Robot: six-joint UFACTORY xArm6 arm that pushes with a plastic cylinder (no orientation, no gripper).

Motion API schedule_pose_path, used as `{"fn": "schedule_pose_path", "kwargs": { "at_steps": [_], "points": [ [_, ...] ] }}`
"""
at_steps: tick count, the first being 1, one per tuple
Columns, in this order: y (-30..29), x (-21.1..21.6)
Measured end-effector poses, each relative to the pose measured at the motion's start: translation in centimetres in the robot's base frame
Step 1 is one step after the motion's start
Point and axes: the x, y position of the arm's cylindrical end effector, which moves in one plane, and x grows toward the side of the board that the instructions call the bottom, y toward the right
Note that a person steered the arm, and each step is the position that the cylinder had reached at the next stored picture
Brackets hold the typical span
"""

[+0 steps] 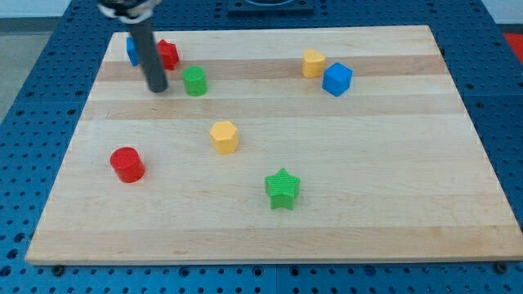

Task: Move the red star top diagonally to the green circle

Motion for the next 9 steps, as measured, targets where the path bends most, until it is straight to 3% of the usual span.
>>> {"fn": "schedule_pose_path", "kwargs": {
  "at_steps": [1,2,5,7,8,9],
  "points": [
    [-5.4,-2.0],
    [-4.8,-4.7],
    [8.0,-9.2],
    [5.0,-12.7],
    [5.8,-14.6],
    [10.0,-13.2]
  ]
}}
